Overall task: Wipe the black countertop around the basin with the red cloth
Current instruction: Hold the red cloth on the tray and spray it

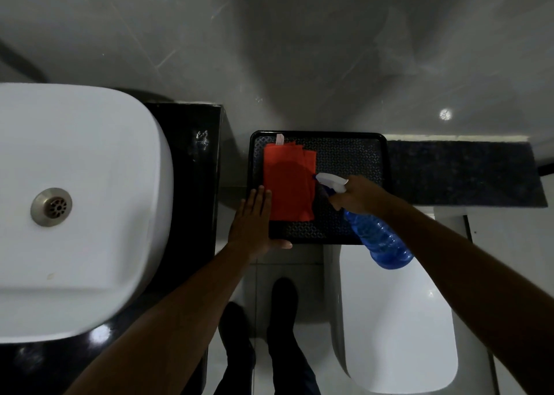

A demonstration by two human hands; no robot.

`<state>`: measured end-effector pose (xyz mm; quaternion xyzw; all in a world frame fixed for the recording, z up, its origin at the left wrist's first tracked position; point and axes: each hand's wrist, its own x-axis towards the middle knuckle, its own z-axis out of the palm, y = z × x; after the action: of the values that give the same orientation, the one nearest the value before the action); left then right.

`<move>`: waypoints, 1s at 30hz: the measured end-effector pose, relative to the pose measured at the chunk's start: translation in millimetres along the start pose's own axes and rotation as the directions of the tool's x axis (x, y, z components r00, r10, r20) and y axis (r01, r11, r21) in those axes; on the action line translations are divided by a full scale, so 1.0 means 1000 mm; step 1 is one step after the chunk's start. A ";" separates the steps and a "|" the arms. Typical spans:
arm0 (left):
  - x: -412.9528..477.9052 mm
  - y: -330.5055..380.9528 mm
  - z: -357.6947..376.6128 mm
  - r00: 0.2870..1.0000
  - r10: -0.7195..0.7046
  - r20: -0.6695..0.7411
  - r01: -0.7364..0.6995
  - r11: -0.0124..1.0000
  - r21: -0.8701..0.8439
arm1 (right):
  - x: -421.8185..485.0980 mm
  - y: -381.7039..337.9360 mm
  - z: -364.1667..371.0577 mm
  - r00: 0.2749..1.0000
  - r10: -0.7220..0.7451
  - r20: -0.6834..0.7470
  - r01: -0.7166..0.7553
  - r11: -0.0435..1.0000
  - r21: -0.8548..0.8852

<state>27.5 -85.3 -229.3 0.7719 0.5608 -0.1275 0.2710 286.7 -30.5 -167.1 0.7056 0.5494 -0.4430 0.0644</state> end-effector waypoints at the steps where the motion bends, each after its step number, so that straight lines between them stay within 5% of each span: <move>1: 0.000 0.000 -0.001 1.000 -0.002 0.000 0.002 1.000 -0.006 | 0.000 0.000 -0.003 1.000 -0.013 -0.021 0.014 1.000 0.022; 7: 0.002 0.002 -0.004 1.000 -0.011 0.017 0.012 0.999 -0.040 | 0.003 -0.002 -0.008 0.996 -0.049 -0.075 0.054 0.996 0.069; 19: 0.000 0.005 -0.006 1.000 -0.019 0.018 0.020 0.998 -0.058 | -0.011 0.011 0.009 0.993 -0.042 0.112 0.049 0.997 -0.064; 30: 0.002 0.004 -0.005 0.999 -0.029 0.018 0.030 0.997 -0.071 | -0.009 0.011 0.015 0.997 -0.019 0.073 0.023 0.999 -0.048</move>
<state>31.6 -82.4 -225.2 0.7522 0.5741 -0.1177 0.3013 287.7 -49.8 -174.7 0.6814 0.5646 -0.4555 0.0967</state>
